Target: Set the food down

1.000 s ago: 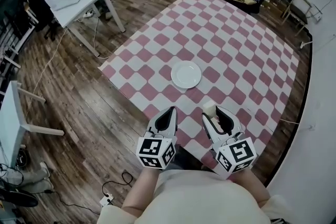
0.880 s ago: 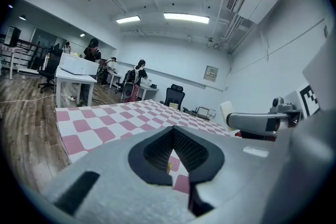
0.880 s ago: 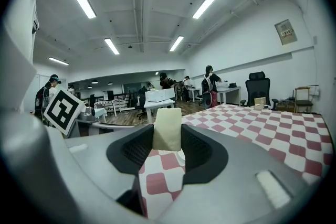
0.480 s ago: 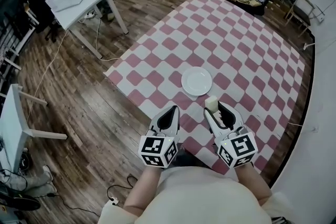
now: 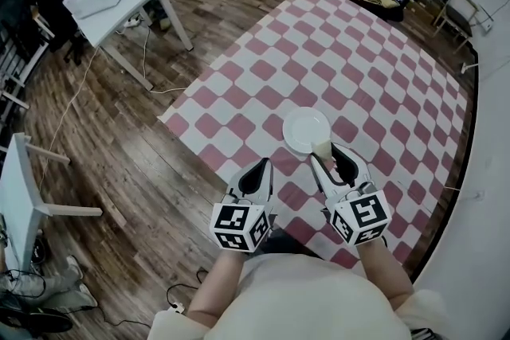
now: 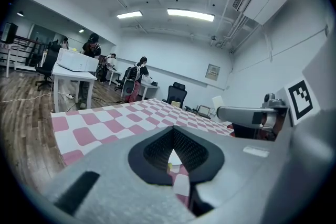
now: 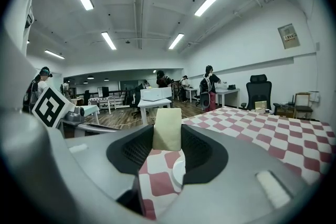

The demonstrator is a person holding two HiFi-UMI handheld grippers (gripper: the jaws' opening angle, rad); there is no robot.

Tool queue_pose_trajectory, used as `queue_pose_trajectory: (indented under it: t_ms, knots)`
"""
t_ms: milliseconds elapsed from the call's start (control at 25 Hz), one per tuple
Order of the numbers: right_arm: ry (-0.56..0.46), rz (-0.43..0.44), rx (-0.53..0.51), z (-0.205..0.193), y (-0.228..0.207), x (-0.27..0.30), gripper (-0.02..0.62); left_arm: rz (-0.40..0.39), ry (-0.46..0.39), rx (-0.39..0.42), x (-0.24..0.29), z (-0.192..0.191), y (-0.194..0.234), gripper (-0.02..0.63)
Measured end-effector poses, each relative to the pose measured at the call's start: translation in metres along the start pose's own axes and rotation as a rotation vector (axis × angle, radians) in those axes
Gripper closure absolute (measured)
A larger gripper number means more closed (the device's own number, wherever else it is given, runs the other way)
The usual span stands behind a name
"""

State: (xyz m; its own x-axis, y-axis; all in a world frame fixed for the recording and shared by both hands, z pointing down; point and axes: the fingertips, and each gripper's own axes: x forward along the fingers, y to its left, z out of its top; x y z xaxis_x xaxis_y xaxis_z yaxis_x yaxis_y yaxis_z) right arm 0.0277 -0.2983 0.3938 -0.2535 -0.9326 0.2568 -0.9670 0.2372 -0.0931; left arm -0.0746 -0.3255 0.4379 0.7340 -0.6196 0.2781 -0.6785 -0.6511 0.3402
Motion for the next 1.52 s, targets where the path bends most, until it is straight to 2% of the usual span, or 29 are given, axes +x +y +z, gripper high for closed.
queue_pose_trajectory:
  t_ms: [520, 960, 1520]
  knots:
    - [0.087, -0.055, -0.008, -0.022, -0.037, 0.061, 0.425, -0.009, 0.060, -0.012, 0.040, -0.009, 0.041, 0.600]
    - [0.250, -0.078, -0.023, -0.080, -0.057, 0.105, 0.424, 0.010, 0.102, -0.030, 0.064, -0.033, 0.068, 0.600]
    - [0.418, -0.107, -0.028, -0.141, -0.076, 0.137, 0.424, 0.024, 0.200, -0.084, 0.072, -0.081, 0.087, 0.600]
